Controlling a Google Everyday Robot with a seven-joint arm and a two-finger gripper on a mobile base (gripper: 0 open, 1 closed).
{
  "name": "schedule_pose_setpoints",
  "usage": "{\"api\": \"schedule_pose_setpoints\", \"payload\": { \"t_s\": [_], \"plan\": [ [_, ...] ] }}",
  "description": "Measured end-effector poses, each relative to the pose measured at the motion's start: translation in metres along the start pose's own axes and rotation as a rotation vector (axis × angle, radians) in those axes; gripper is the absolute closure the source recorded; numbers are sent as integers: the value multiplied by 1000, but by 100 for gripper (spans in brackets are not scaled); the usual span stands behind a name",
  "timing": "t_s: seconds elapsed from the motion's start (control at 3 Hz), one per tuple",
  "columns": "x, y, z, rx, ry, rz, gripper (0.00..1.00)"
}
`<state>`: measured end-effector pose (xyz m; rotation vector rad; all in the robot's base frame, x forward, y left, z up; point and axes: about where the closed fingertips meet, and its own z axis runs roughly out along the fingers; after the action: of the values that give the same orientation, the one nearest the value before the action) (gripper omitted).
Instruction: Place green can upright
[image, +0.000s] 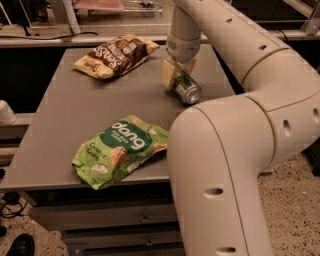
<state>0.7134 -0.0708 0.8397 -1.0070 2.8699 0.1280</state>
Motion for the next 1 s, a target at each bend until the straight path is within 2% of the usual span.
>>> {"api": "schedule_pose_setpoints", "payload": {
  "t_s": [0.33, 0.67, 1.0],
  "plan": [
    [3, -9, -11, 19, -31, 20, 88],
    [8, -19, -41, -18, -180, 66, 100],
    [12, -25, -72, -94, -385, 108, 100]
  ]
}}
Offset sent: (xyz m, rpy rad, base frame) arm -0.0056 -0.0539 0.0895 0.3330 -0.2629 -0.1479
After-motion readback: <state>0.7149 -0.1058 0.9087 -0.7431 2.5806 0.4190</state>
